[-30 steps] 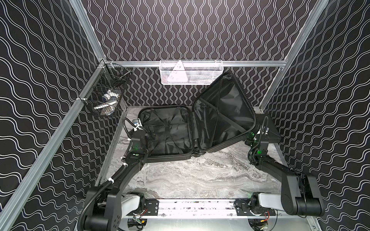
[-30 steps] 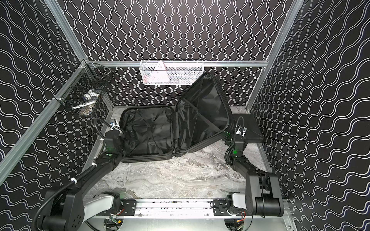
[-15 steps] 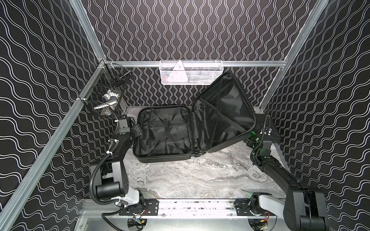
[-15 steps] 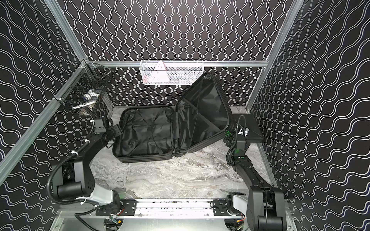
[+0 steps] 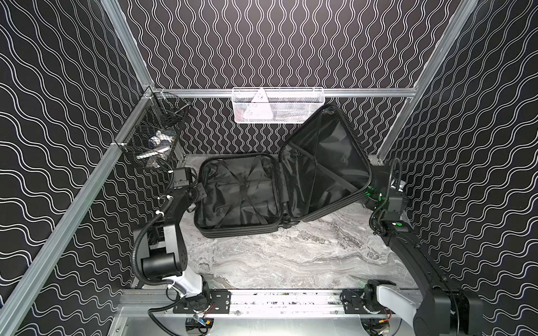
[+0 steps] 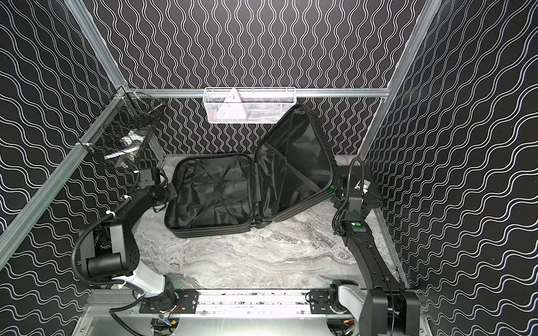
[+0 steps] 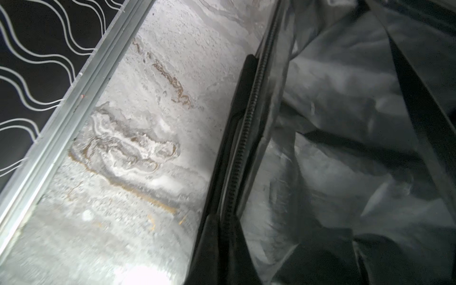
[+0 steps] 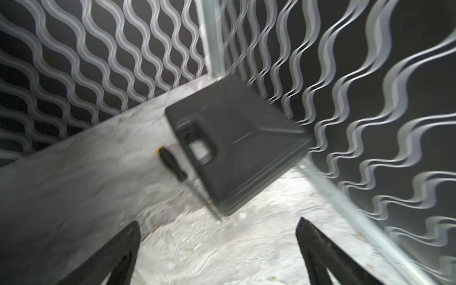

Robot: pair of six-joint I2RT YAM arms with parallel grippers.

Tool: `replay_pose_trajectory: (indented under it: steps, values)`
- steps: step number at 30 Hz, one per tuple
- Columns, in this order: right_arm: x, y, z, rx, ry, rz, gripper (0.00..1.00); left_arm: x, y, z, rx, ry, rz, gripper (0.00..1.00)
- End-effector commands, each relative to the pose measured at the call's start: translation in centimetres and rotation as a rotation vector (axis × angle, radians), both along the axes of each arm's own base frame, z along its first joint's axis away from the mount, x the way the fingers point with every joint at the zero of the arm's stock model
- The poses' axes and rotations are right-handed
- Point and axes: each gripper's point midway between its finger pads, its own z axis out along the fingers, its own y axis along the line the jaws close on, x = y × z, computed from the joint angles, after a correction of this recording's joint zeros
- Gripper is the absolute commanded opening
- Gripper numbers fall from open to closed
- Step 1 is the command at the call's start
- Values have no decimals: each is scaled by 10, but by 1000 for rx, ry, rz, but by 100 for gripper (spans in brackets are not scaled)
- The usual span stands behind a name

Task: Close the suitcase zippers
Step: Close the suitcase at the center of the board.

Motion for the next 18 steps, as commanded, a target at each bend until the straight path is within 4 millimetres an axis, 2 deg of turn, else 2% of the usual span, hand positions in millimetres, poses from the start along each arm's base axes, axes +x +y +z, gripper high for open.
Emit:
replay_pose_trajectory:
  steps: [1, 3, 10, 13, 18]
  values:
    - [-14, -19, 24, -66, 8, -108, 100, -5, 14, 30, 75, -22, 67, 3]
    - [-15, -23, 40, -87, -6, -130, 100, -5, 15, 57, 113, -44, 54, 3]
    - [-21, -24, 69, -71, -63, -137, 100, -12, 23, 136, 276, -40, -37, 4]
    - [-20, -12, 75, -37, -86, -67, 100, -17, 28, 168, 358, -44, -60, 4]
    - [3, 30, 68, 65, -64, 189, 100, -20, 29, 212, 432, -79, -99, 3]
